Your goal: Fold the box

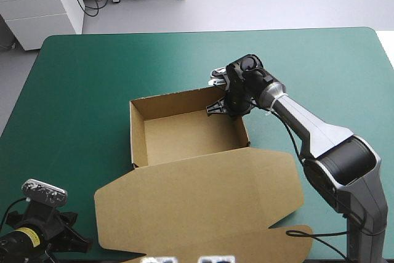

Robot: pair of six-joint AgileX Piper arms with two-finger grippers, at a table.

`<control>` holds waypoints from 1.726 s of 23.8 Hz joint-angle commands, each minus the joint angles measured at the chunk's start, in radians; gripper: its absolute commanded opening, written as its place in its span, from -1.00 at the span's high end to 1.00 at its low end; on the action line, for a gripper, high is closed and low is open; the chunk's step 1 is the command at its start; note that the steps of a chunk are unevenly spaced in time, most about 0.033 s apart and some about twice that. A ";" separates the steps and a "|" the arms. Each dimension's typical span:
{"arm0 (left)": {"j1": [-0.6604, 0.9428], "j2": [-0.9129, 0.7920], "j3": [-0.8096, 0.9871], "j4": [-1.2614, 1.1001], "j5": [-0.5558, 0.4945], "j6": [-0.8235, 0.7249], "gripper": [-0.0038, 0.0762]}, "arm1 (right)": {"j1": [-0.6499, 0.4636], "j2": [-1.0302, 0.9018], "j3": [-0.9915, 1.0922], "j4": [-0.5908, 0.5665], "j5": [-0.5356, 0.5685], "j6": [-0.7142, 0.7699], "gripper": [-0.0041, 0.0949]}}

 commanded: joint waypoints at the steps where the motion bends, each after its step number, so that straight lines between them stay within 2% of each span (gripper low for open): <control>1: -0.003 0.010 -0.023 -0.003 -0.019 -0.008 0.92 | -0.004 -0.057 -0.024 -0.081 0.036 -0.008 0.96; 6: -0.003 0.010 -0.023 0.001 -0.019 -0.008 0.92 | -0.015 -0.091 -0.026 -0.191 0.036 0.010 0.96; 12: -0.003 0.010 -0.023 0.001 -0.014 -0.008 0.92 | -0.134 -0.155 -0.026 -0.200 0.036 0.017 0.96; 16: -0.003 0.010 -0.023 0.001 -0.001 -0.008 0.92 | -0.301 -0.222 -0.026 -0.207 0.036 0.017 0.96; 24: -0.003 0.010 -0.023 0.018 -0.008 -0.008 0.92 | -0.751 -0.288 -0.024 -0.228 0.036 -0.079 0.96; 27: -0.003 0.010 -0.023 0.018 -0.038 -0.008 0.92 | -0.857 -0.286 -0.024 -0.324 0.036 -0.079 0.96; 31: -0.003 0.010 -0.023 0.018 -0.063 -0.008 0.92 | -0.960 -0.251 -0.024 -0.276 0.036 -0.040 0.92; 34: -0.003 0.010 -0.023 0.018 -0.061 -0.008 0.92 | -0.969 -0.217 -0.022 -0.260 0.036 -0.044 0.74; 38: -0.003 0.010 -0.023 0.018 -0.061 -0.008 0.92 | -0.969 -0.193 -0.022 -0.240 0.032 -0.080 0.30; 41: -0.003 0.010 -0.023 0.018 -0.061 -0.008 0.92 | -0.969 -0.192 -0.022 -0.239 0.032 -0.087 0.15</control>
